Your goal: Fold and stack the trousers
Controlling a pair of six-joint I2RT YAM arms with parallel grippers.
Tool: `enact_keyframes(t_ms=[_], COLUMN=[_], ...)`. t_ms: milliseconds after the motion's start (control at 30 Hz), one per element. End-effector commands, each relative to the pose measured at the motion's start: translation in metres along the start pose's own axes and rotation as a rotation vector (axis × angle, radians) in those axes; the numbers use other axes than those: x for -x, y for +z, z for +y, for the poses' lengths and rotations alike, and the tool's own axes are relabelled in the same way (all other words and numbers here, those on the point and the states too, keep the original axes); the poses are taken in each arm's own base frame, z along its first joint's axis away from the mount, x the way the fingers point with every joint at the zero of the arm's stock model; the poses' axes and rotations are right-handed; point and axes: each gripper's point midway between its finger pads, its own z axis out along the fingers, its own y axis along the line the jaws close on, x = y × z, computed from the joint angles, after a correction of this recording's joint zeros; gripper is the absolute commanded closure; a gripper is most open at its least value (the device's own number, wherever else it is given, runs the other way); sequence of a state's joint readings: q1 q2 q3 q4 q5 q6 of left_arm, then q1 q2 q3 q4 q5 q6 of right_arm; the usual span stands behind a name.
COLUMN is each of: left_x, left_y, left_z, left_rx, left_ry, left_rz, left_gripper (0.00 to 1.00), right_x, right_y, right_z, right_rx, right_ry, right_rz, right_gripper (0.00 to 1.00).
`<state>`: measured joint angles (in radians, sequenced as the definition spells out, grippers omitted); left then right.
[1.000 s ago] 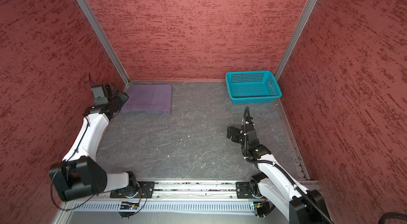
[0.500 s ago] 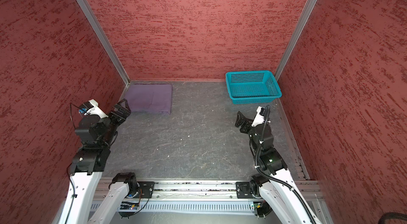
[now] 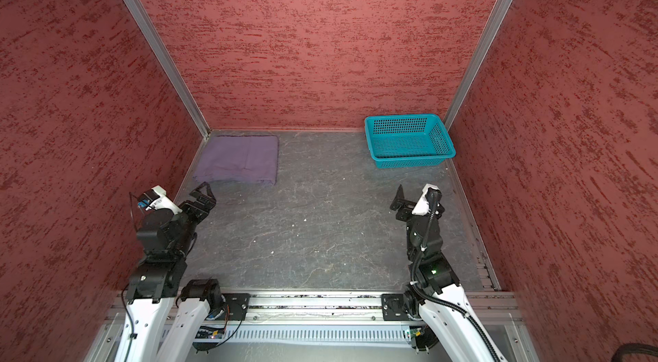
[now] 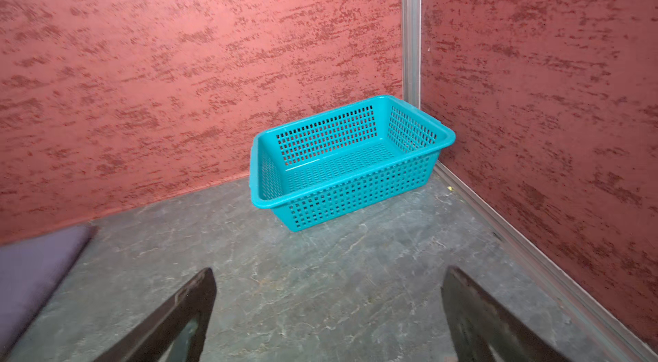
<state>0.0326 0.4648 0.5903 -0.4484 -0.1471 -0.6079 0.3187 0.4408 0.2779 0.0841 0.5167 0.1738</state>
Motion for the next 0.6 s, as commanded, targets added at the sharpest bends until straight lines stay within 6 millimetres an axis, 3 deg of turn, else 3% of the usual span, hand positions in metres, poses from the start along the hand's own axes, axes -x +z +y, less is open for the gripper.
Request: enact_keyframes(t_ms=[0, 200, 300, 567], left_x=[-0.023, -0.021, -0.031, -0.071], left_y=[0.023, 0.031, 0.032, 0.052], left_z=[-0.010, -0.032, -0.041, -0.023], left_rx=[-0.052, -0.148, -0.221, -0.200], left_ry=[0.087, 0.215, 0.334, 0.518], left_rz=[0.104, 0.034, 0.000, 0.046], left_gripper=[0.01, 0.01, 0.01, 0.01], right_x=[0.013, -0.010, -0.021, -0.050], right_y=[0.001, 0.009, 0.010, 0.012], right_z=[-0.010, -0.013, -0.015, -0.019], right_rx=[-0.061, -0.088, -0.093, -0.084], right_ry=[-0.007, -0.108, -0.134, -0.112], right_rz=[-0.085, -0.019, -0.005, 0.003], right_gripper=[0.01, 0.01, 0.01, 0.01])
